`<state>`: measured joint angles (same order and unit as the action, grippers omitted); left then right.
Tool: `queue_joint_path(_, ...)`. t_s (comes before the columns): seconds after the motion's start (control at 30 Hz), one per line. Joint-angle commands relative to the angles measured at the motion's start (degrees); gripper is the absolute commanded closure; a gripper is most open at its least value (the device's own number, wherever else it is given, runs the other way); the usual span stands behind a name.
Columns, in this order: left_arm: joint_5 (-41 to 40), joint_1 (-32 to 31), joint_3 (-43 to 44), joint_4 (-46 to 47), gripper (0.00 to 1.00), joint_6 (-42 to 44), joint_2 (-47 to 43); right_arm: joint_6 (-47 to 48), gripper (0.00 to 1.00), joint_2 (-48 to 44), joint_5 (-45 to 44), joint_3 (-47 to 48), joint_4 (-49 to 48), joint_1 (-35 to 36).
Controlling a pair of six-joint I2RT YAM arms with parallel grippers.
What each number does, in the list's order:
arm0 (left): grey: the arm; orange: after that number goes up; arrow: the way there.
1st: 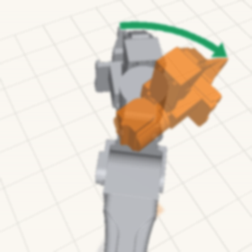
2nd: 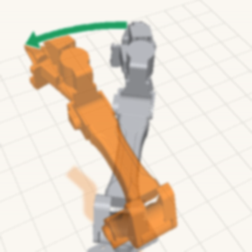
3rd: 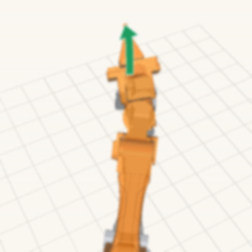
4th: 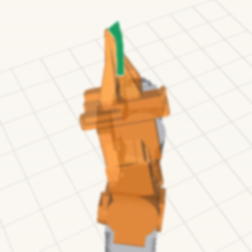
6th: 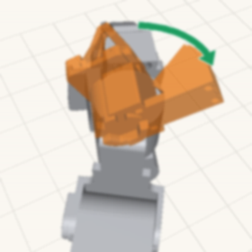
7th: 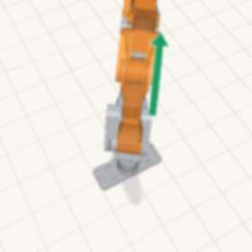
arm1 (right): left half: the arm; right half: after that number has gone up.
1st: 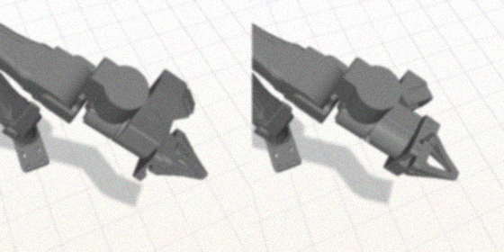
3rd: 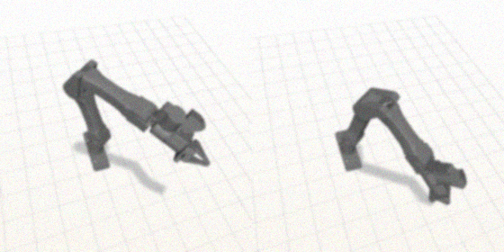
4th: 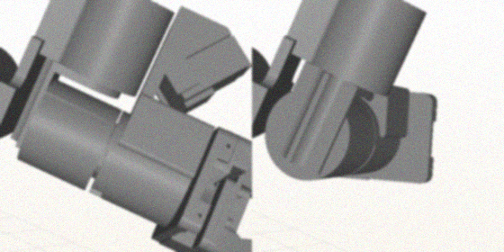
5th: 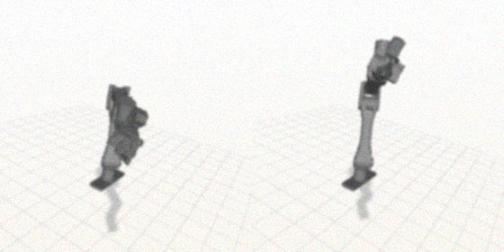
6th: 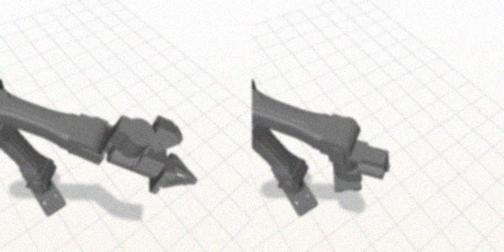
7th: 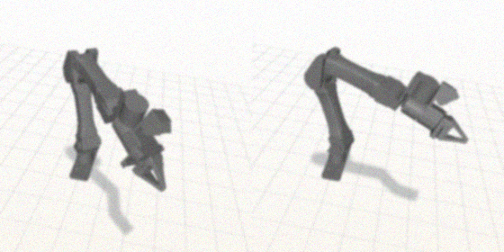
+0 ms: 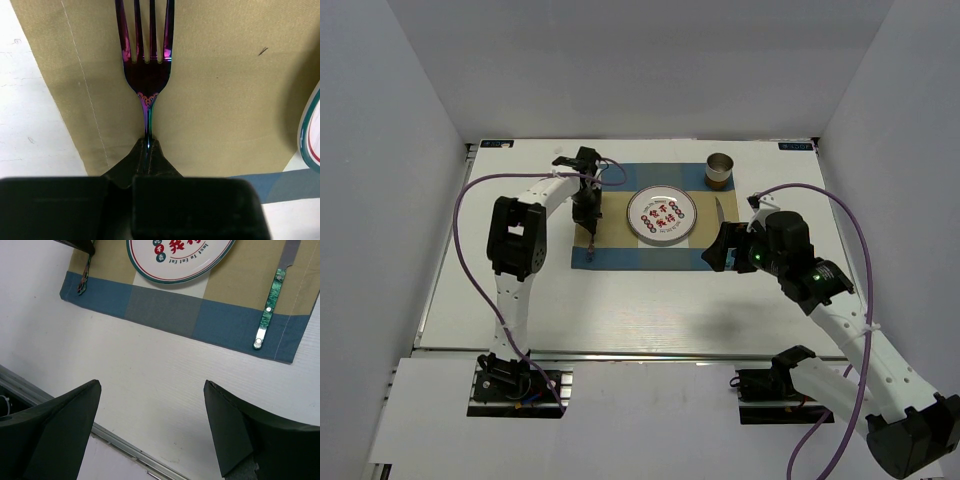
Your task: Set the dinner table for one person
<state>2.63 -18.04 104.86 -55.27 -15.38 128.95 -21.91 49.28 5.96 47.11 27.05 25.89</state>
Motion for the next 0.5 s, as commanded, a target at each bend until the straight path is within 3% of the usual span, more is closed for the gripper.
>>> queue_joint_path(0.0, -1.75, -0.85, 1.4, 1.21, 1.0, -1.15, -0.98, 1.08, 0.11, -1.02, -0.77, 1.4, -0.07, -0.14)
queue_joint_path(0.47, -1.75, -0.85, 2.28, 0.51, 1.0, -1.5, -0.71, 1.08, 0.11, -1.2, -0.86, 0.96, -0.33, -0.14)
